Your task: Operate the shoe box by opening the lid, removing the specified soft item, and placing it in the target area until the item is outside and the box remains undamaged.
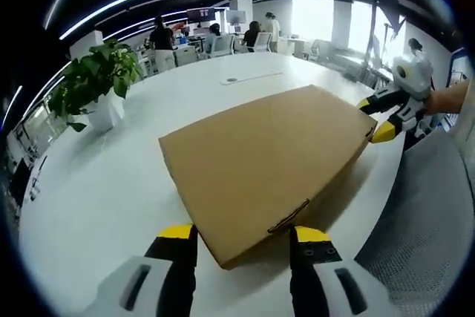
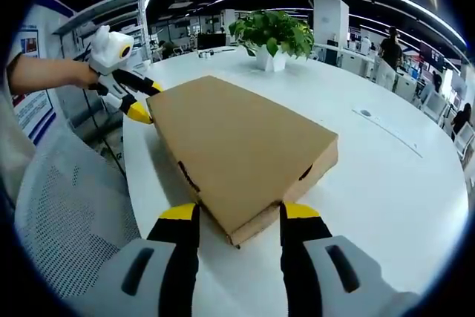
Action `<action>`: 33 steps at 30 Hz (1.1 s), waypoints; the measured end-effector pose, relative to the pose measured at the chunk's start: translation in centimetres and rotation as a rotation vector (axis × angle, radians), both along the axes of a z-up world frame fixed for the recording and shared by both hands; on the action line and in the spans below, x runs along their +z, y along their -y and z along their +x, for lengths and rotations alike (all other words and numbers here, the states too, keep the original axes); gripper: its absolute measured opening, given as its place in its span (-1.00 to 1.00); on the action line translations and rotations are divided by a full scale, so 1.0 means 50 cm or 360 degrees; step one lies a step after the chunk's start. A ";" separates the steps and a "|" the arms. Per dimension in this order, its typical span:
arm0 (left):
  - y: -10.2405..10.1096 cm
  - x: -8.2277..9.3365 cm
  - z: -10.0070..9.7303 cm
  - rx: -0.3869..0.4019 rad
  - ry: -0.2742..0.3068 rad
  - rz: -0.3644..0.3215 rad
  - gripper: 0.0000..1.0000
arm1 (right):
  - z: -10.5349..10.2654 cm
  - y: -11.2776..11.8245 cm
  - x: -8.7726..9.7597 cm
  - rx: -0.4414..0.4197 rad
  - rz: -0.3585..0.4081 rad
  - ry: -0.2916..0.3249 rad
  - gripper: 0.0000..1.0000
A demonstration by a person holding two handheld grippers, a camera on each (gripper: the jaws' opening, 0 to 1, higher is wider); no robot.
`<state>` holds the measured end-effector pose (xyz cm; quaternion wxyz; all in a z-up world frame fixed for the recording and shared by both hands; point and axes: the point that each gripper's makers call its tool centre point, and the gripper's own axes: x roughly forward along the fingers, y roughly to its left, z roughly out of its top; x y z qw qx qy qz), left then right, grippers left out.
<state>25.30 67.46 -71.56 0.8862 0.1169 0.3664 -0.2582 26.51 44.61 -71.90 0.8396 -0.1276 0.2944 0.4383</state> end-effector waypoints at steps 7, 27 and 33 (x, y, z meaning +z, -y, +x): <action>0.000 0.001 -0.001 -0.0030 0.0008 0.0058 0.00 | -0.001 0.001 0.005 0.0000 0.0022 0.0008 -0.21; -0.001 0.081 0.001 -0.0080 0.0087 0.0052 0.06 | -0.004 -0.001 0.080 0.0005 0.0156 0.0067 -0.16; -0.001 0.118 0.012 -0.0067 0.0161 0.0029 0.07 | 0.008 0.000 0.115 -0.0006 0.0184 0.0119 -0.18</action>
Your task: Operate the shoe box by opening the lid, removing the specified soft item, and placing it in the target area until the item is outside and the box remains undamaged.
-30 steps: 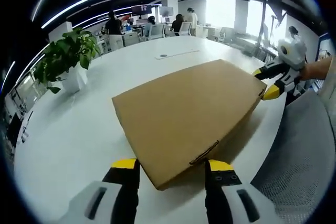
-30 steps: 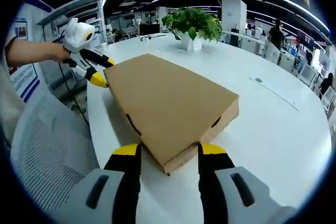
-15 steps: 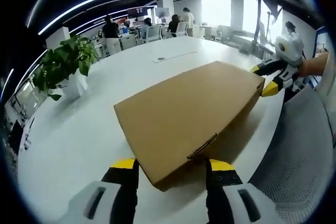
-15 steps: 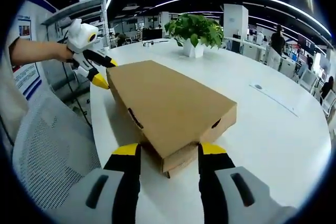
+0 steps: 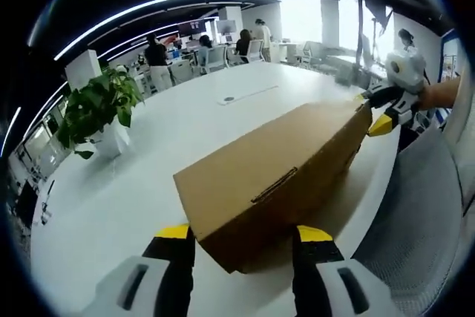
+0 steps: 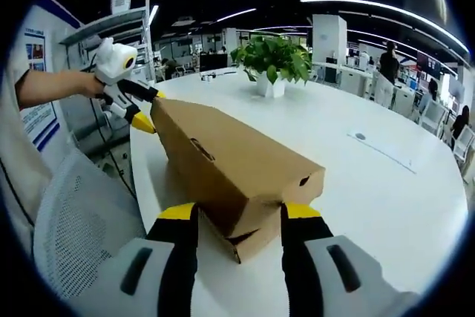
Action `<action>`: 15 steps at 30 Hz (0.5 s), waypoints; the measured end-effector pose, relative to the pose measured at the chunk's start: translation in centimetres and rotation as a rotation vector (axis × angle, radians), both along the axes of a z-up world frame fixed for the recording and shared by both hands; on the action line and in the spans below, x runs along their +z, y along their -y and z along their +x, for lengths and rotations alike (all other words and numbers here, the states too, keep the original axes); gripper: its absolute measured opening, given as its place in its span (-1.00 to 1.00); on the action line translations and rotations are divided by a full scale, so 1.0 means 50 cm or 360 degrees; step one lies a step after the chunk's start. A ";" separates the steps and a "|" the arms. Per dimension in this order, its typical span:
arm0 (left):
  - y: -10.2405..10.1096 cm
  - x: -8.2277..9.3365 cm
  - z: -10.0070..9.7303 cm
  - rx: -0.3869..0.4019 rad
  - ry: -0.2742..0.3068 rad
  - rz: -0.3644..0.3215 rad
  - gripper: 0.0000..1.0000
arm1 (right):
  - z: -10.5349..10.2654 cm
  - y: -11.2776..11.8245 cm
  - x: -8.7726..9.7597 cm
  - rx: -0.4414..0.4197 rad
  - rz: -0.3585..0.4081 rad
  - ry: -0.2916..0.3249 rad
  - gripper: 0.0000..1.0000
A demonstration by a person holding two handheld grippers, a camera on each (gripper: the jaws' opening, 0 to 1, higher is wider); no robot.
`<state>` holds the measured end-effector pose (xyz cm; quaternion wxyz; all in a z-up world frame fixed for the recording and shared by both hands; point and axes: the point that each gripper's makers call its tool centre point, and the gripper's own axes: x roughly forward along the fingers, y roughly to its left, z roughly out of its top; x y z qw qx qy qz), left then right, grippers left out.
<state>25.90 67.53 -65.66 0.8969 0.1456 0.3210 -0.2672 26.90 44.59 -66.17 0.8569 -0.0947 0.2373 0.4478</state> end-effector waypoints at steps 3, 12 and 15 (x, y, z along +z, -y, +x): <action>0.003 0.017 0.006 -0.0001 0.0029 0.0002 0.07 | 0.006 -0.001 0.014 -0.0006 0.0014 0.0020 -0.18; 0.006 0.074 0.045 0.0019 0.0130 -0.0002 0.07 | 0.040 -0.001 0.065 -0.0018 0.0037 0.0118 -0.20; 0.004 0.086 0.061 0.0023 0.0160 -0.0003 0.04 | 0.057 0.000 0.078 -0.0016 0.0034 0.0148 -0.22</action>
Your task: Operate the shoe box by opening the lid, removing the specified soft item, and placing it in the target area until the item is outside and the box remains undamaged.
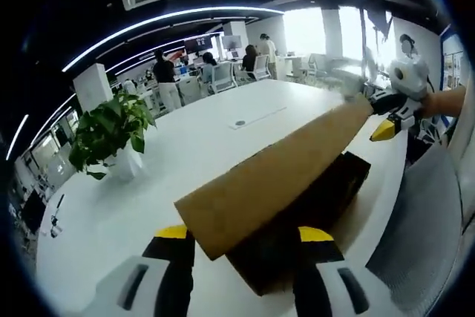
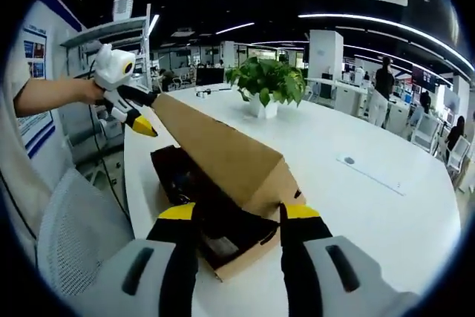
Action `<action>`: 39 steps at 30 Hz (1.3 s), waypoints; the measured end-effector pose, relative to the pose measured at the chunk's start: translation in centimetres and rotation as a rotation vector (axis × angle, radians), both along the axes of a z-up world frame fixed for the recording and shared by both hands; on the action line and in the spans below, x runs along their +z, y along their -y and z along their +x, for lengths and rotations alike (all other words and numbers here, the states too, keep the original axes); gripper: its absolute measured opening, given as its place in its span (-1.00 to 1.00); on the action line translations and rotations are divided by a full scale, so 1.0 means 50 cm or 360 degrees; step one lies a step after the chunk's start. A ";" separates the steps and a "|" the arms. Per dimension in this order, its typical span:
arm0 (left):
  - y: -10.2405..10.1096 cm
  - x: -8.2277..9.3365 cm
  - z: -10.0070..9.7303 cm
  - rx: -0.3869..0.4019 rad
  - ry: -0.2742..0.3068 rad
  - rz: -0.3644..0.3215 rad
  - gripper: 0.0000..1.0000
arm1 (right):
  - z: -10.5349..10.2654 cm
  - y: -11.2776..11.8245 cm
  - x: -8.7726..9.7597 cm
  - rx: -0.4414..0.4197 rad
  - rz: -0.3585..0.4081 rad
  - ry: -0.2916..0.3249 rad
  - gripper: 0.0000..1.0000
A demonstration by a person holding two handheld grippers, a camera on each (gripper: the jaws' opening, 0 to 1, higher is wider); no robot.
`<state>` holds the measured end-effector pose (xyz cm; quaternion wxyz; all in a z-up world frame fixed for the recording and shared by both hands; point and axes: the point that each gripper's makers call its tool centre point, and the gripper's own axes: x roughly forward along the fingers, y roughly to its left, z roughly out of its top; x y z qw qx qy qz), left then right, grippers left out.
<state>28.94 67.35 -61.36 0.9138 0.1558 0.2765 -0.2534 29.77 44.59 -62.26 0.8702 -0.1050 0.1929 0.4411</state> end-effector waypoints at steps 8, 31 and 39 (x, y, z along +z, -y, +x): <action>-0.009 0.023 0.040 0.0047 0.0065 0.0013 -0.10 | 0.031 0.000 0.021 0.0001 -0.0011 0.0059 -0.24; -0.052 0.053 0.151 0.0199 0.0175 0.0083 -0.61 | 0.120 0.012 0.050 0.0012 -0.0101 0.0195 -0.49; -0.067 0.058 0.175 0.0199 0.0178 0.0157 -0.82 | 0.148 0.024 0.054 -0.0014 -0.0105 0.0231 -0.65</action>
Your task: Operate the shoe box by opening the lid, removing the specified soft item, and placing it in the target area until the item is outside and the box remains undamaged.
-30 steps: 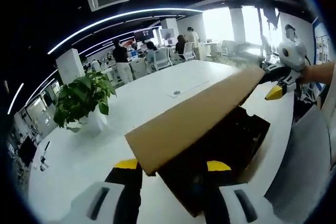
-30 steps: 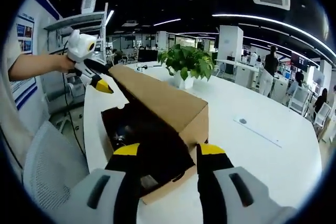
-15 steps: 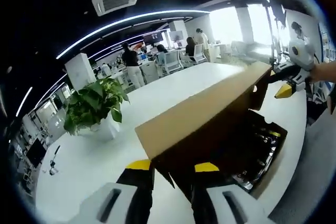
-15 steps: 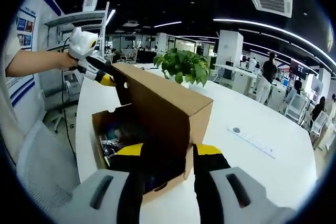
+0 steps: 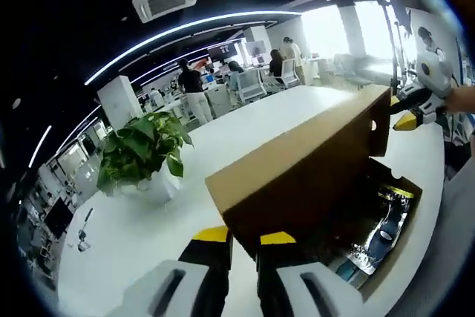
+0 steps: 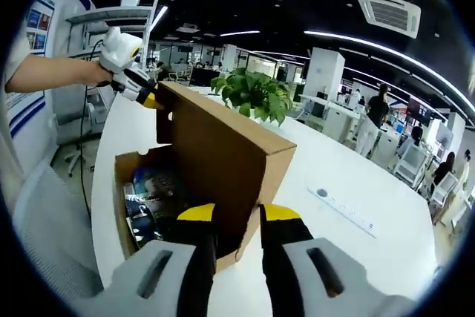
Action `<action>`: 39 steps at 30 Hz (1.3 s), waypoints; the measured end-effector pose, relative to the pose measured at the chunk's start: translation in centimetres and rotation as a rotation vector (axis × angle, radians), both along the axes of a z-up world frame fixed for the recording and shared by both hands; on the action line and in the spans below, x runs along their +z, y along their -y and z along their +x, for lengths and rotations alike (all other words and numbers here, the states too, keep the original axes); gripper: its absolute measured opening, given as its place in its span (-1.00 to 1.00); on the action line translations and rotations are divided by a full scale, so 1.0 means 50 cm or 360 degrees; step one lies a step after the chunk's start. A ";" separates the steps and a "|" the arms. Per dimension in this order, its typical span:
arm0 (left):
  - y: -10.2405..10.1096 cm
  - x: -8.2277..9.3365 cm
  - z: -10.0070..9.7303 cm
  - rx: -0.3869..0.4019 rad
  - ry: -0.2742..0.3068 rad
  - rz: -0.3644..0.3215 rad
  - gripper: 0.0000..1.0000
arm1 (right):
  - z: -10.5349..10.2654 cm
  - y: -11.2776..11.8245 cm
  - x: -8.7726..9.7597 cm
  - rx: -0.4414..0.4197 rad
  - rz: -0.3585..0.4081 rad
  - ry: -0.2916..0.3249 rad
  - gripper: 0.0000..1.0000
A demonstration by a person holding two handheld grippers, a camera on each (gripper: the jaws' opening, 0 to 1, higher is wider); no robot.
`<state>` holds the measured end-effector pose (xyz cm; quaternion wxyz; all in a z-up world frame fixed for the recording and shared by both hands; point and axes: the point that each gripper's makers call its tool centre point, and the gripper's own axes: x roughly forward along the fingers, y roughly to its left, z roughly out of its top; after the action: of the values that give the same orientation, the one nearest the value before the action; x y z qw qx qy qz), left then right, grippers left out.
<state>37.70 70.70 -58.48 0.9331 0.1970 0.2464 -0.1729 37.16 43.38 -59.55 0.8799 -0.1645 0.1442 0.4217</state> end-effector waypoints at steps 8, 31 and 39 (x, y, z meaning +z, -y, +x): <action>-0.004 -0.001 0.006 -0.0003 -0.0013 0.0014 -0.88 | 0.012 0.011 -0.019 -0.0053 -0.0002 -0.0016 -0.71; -0.002 0.001 0.032 0.0005 -0.0026 -0.0011 -0.89 | 0.018 0.030 -0.138 -0.0096 -0.0159 -0.0138 -0.88; -0.002 -0.002 0.053 0.0007 -0.0026 -0.0022 -0.89 | 0.036 0.019 -0.149 -0.0136 -0.0145 -0.0154 -0.92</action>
<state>40.35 70.81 -58.56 0.9327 0.1886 0.2532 -0.1741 38.97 42.44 -67.00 0.8807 -0.1776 0.2126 0.3842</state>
